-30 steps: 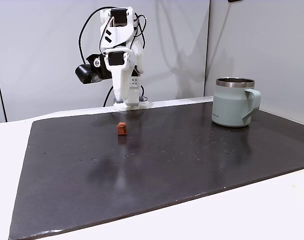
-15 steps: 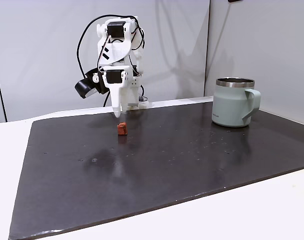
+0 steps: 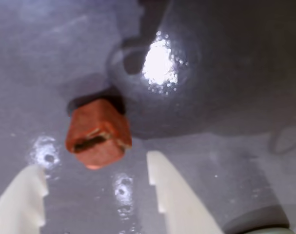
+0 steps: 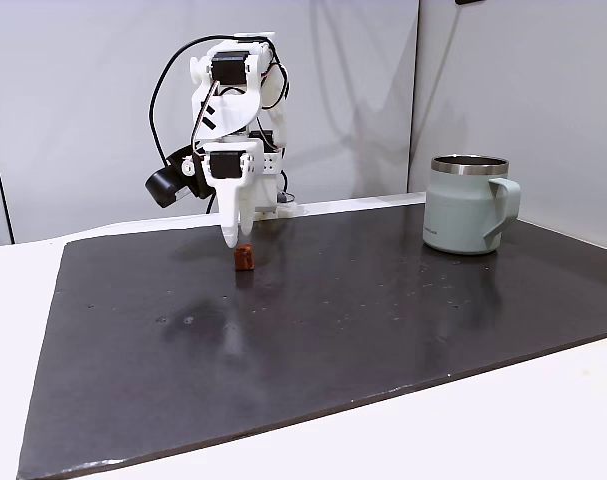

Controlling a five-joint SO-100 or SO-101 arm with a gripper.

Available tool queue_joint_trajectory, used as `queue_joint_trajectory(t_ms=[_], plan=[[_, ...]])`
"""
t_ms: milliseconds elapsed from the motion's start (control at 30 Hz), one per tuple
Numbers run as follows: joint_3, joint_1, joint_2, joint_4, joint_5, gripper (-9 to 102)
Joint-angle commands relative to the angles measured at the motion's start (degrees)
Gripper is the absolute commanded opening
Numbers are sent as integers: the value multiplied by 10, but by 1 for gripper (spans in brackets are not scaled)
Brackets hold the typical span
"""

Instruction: Grasp a cube and put it in the cup.

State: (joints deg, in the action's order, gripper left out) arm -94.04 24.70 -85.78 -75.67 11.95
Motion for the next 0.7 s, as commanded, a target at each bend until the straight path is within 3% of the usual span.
queue_joint_trajectory(t_ms=[0, 667], plan=[[41, 4, 11, -9, -8, 24], [69, 0, 94, 12, -14, 23]])
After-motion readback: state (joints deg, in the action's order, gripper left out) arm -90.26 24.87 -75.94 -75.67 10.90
